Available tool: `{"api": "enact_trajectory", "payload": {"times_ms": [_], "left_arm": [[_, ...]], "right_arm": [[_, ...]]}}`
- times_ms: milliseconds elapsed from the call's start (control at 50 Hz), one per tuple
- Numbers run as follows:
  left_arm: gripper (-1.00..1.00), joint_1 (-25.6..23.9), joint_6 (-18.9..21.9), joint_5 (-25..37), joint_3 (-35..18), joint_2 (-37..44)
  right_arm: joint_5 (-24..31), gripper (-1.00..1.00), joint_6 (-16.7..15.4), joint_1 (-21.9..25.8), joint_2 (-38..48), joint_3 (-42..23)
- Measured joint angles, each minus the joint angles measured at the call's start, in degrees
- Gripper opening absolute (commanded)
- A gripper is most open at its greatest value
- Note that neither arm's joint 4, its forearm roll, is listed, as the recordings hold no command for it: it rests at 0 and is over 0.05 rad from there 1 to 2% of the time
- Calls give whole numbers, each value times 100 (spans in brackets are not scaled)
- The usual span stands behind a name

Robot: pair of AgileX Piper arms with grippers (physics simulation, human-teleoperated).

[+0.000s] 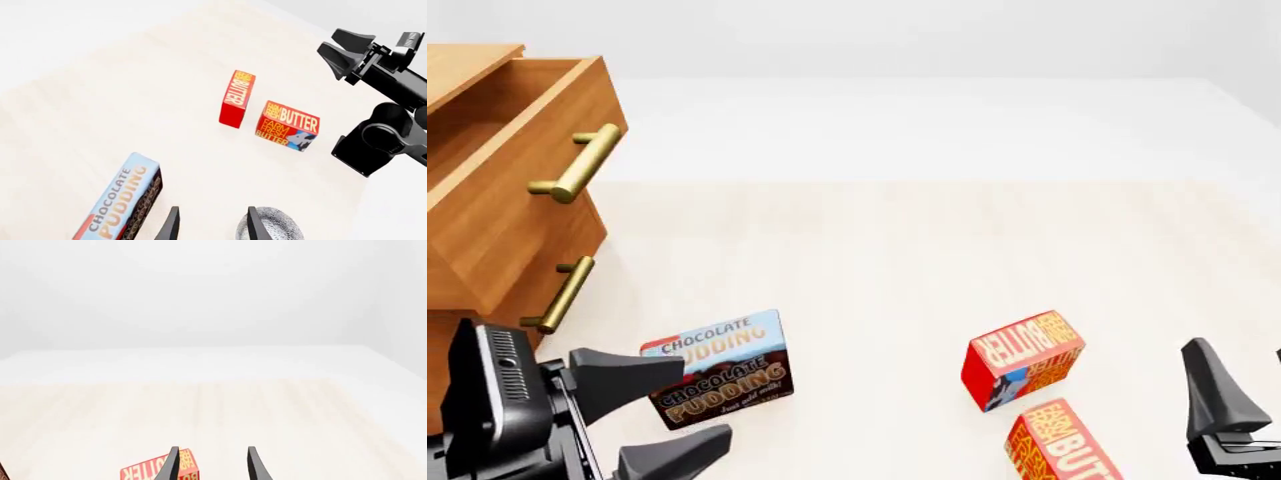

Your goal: Put the bowl in the top drawer of the cabinet.

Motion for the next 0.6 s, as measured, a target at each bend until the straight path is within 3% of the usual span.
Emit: {"api": "enact_trajectory", "payload": {"times_ms": [600], "left_arm": [[100, -340, -277, -244, -5, 720]], "right_arm": [[-10, 100, 7, -11, -4, 0]]}}
